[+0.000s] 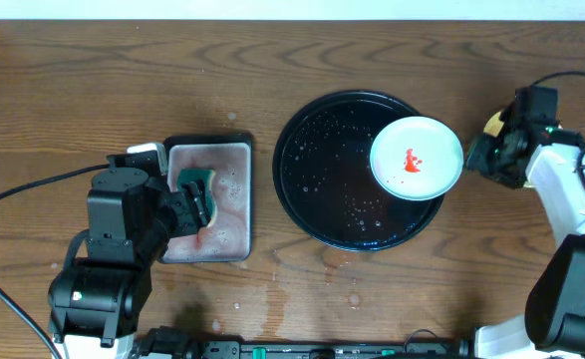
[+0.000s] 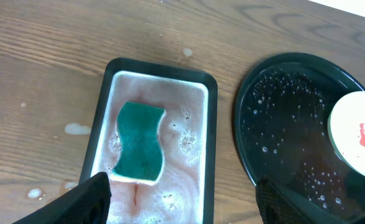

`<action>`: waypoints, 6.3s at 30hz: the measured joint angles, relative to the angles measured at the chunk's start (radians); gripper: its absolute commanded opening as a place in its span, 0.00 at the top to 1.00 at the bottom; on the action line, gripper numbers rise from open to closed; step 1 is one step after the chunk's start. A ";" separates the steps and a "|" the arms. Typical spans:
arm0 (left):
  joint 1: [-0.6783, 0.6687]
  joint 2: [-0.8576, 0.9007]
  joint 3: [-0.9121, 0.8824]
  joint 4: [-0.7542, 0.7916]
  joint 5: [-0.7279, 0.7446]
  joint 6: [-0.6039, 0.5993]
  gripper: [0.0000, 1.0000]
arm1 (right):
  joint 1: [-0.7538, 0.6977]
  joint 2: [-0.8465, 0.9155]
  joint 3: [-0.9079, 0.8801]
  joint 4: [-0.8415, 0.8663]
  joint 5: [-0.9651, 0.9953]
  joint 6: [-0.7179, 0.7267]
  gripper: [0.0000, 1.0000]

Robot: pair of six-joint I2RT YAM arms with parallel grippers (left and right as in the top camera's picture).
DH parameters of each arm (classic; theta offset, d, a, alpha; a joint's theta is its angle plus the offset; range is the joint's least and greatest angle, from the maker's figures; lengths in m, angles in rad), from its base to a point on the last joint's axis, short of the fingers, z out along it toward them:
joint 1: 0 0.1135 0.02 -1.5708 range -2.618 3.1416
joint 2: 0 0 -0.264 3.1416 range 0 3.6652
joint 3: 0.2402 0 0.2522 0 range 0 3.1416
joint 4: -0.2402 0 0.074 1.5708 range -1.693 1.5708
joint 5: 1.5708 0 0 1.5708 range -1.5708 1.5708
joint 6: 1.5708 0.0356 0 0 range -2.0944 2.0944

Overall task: Clean dirty plates on tray and stack at the side
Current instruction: 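Grip the light blue plate rim with the right gripper and drag it to tray center, then grasp and lift the green sponge from the small tray with left gripper, then carry the sponge with the left gripper onto the light blue plate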

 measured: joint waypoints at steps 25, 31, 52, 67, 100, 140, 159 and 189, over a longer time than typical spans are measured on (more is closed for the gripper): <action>0.000 0.000 0.000 0.018 0.000 0.000 0.25 | 0.000 0.038 -0.097 0.129 -0.182 -0.014 0.99; 0.000 0.000 0.000 0.018 0.000 0.000 0.25 | 0.066 0.020 -0.097 0.128 -0.263 -0.010 0.99; 0.000 0.000 0.000 -0.007 0.000 0.000 0.25 | 0.336 -0.039 -0.097 0.195 -0.182 0.162 0.51; 0.000 0.329 0.000 -0.056 -0.129 -0.012 0.29 | 0.324 -0.401 -0.055 0.047 -0.177 0.097 0.51; 0.000 0.890 -0.006 0.209 -0.155 -0.030 0.57 | 0.324 -0.494 -0.052 -0.091 -0.145 0.026 0.55; 0.002 0.597 -0.007 0.204 -0.025 -0.030 0.93 | 0.324 -0.494 -0.052 -0.108 -0.145 0.026 0.58; 0.002 0.597 -0.007 0.207 0.026 -0.030 0.93 | 0.324 -0.494 -0.052 -0.119 -0.145 0.026 0.58; -0.095 0.563 0.003 0.311 0.060 -0.033 0.93 | 0.324 -0.440 -0.052 -0.112 -0.081 -0.001 0.65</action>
